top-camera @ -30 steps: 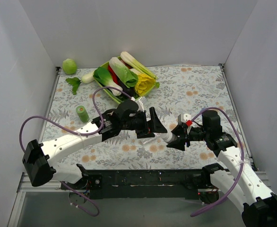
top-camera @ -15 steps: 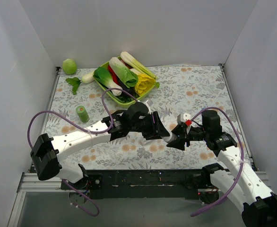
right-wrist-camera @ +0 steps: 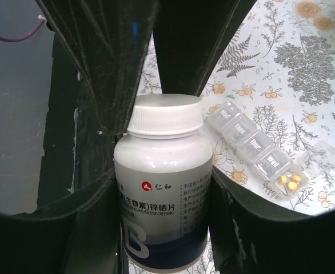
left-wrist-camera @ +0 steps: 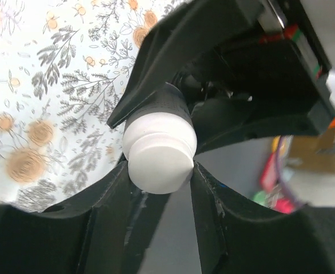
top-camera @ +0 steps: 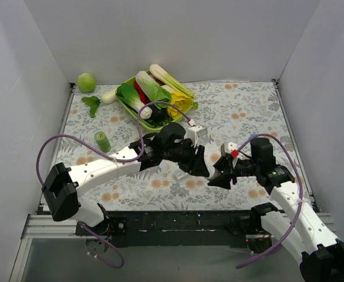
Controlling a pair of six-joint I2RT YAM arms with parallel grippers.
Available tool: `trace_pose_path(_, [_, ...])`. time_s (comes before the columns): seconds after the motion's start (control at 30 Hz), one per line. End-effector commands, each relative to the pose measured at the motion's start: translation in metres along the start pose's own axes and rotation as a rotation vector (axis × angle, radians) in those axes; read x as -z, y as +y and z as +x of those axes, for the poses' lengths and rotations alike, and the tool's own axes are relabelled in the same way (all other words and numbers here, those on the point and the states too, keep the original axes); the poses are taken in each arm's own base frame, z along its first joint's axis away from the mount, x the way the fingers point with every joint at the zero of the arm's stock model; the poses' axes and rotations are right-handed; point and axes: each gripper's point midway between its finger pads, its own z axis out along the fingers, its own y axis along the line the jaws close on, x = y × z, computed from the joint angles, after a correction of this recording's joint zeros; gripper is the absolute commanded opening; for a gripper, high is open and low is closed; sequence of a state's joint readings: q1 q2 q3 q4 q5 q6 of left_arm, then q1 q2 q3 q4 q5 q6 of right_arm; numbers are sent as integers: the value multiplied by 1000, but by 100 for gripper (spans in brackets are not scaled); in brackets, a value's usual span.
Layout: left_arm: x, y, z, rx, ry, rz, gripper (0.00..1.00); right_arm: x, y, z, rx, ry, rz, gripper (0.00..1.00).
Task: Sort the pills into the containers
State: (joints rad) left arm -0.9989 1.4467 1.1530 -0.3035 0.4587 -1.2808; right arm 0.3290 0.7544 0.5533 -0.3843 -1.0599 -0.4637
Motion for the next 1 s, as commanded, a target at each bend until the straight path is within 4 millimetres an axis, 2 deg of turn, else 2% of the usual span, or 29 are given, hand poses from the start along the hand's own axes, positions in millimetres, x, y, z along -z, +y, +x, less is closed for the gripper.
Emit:
trace_pose_path(0.0, [4, -20, 22, -521, 96, 192, 27, -1, 14, -20, 50, -74, -97, 2])
trace_pose_path(0.03, [3, -18, 18, -542, 77, 177, 34, -1, 14, -19, 50, -74, -98, 2])
trace_pose_path(0.07, [7, -21, 9, -558, 37, 162, 47, -1, 14, -19, 51, -73, -96, 2])
trace_pose_path(0.1, [8, -18, -1, -563, -10, 118, 54, -1, 14, -18, 56, -73, -93, 2])
trace_pose_path(0.13, [11, -25, -13, -564, -71, 120, 59, -1, 14, -17, 54, -71, -91, 2])
trace_pose_path(0.17, [14, -22, -16, -549, -107, 93, 66, -1, 14, -17, 60, -72, -90, 2])
trace_pose_path(0.2, [26, -31, -25, -548, -168, 89, 82, -1, 14, -17, 65, -71, -85, 2])
trace_pose_path(0.23, [34, -34, -36, -515, -238, 62, 88, -1, 14, -17, 65, -70, -84, 2])
trace_pose_path(0.27, [39, -30, -36, -489, -266, 42, 98, 0, 13, -17, 64, -68, -80, 2])
trace_pose_path(0.3, [58, -41, -42, -473, -329, 51, 98, 0, 14, -17, 72, -69, -82, 2])
trace_pose_path(0.33, [67, -41, -48, -442, -379, 28, 98, 0, 14, -17, 75, -70, -82, 2])
trace_pose_path(0.4, [80, -43, -44, -346, -412, 36, 98, 1, 14, -18, 83, -67, -77, 2])
trace_pose_path(0.43, [97, -51, -44, -322, -451, 51, 98, 1, 14, -18, 86, -67, -76, 2])
trace_pose_path(0.57, [123, -49, -35, -118, -522, 54, 98, 1, 13, -17, 101, -66, -67, 2])
trace_pose_path(0.6, [121, -44, -28, -25, -514, 60, 98, 1, 12, -17, 101, -63, -61, 2])
trace_pose_path(0.7, [128, -42, -24, 135, -546, 92, 98, 1, 10, -18, 107, -60, -53, 2])
trace_pose_path(0.83, [122, -28, -13, 298, -557, 115, 98, 2, 6, -18, 111, -50, -37, 2])
trace_pose_path(0.97, [115, -23, -12, 404, -557, 127, 98, 2, 3, -14, 120, -35, -20, 2])
